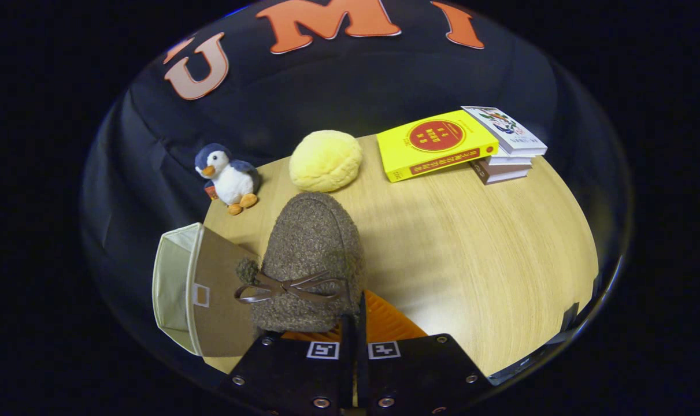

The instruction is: Open the storage box then place both shoes into the box .Put the left shoe in first, then the right shoe, with the right side of both shoes facing outward in a uniform manner.

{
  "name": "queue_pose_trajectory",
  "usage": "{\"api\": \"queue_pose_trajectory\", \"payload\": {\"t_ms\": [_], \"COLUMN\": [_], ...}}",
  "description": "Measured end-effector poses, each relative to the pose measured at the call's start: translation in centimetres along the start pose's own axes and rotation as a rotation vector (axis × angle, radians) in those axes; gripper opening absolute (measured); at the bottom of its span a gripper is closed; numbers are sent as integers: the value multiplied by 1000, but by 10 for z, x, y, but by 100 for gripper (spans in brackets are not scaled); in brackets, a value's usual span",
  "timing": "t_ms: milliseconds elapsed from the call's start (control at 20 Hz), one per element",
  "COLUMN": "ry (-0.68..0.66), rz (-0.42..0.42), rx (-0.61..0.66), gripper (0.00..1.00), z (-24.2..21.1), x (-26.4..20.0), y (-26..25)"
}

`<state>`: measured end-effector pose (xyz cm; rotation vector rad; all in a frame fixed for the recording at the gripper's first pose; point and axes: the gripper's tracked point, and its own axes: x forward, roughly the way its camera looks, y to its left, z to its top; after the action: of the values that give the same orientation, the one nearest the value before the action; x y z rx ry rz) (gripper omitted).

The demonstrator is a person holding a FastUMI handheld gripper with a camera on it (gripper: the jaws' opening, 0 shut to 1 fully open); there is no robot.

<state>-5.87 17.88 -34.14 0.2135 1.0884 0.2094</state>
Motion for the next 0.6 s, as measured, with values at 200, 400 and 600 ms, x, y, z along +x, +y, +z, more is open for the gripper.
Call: {"api": "queue_pose_trajectory", "payload": {"t_ms": [200,400,600], "ry": [-15,-15,-25], "rz": [44,61,70], "rx": [-26,-45,-61], "gripper": [4,4,4], "z": [8,7,12], "x": [-11,-20,-32], "y": [73,136,192]}}
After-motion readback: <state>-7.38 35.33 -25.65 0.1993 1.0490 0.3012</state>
